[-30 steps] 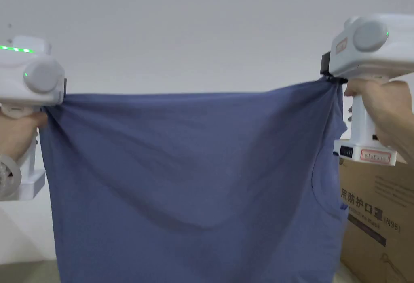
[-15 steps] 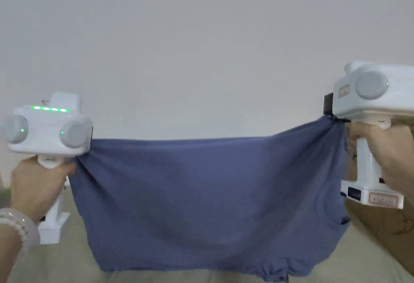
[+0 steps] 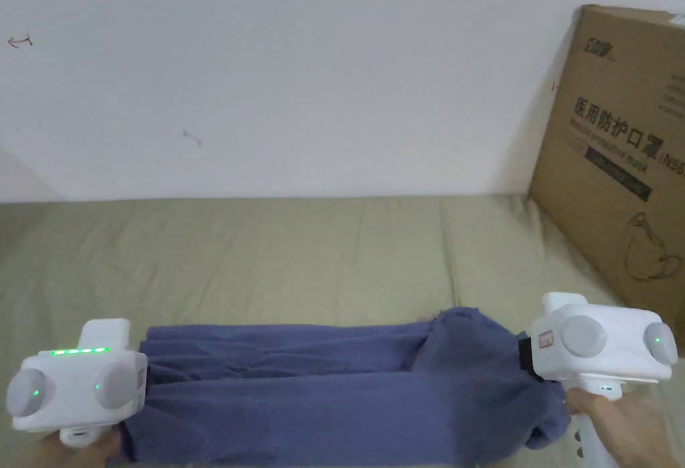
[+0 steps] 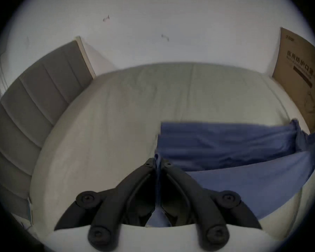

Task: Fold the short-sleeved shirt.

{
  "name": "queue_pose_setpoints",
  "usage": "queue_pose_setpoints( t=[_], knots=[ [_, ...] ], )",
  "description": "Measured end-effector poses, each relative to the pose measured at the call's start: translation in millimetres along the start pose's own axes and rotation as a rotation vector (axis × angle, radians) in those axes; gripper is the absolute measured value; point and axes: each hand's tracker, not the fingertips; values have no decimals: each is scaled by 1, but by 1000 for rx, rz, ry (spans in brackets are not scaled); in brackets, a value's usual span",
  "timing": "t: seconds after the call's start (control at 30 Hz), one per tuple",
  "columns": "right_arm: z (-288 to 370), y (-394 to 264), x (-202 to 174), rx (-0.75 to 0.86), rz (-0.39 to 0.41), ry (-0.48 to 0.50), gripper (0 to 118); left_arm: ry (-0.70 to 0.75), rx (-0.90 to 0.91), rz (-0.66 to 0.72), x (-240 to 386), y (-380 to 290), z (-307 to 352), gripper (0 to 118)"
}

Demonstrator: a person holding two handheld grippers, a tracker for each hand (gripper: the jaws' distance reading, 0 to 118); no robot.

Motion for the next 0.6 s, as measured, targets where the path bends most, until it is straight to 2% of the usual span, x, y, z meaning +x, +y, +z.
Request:
queue_pose_setpoints(
  t=[0.13, 0.27, 0.43, 0.6],
  knots=[
    [31, -39, 12, -9, -35, 31, 1, -23, 6, 25, -19, -28, 36, 3],
    [84, -90, 27, 6, -46, 80, 1, -32, 16, -16, -37, -64, 89, 3],
    [143, -164, 44, 9, -35, 72, 1, -52, 37, -73, -56, -131, 160, 3],
    [189, -249, 58, -17, -31, 76, 1, -79, -19, -70, -76, -206, 214, 3]
  ],
)
